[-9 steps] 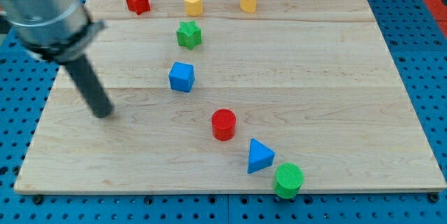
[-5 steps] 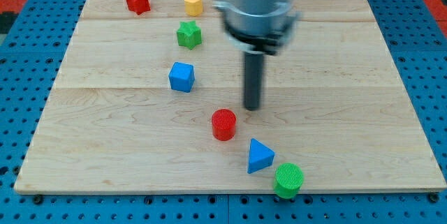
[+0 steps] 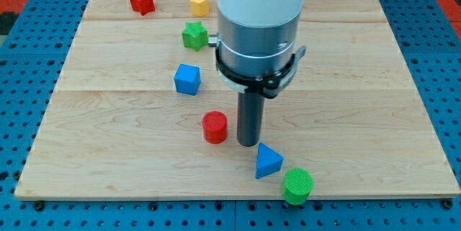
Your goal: Place the red circle below the blue cube
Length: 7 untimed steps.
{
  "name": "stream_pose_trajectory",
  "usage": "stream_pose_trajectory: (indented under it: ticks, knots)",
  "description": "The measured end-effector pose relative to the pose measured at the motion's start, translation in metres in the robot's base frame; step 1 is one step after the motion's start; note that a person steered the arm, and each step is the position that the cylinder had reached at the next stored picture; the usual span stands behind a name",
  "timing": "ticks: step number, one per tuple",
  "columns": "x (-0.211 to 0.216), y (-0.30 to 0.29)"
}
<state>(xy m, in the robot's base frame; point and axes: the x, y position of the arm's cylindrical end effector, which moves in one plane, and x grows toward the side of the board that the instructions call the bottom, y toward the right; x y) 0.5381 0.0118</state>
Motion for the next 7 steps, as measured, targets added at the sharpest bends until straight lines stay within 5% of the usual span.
stream_pose_trajectory:
  ticks: [2,3,4,6,7]
  knots:
    - [-0.025,-0.069]
    - [-0.032,0.001]
    - [-0.032,0.130]
    - [0.080,0.183]
    - [0.080,0.181]
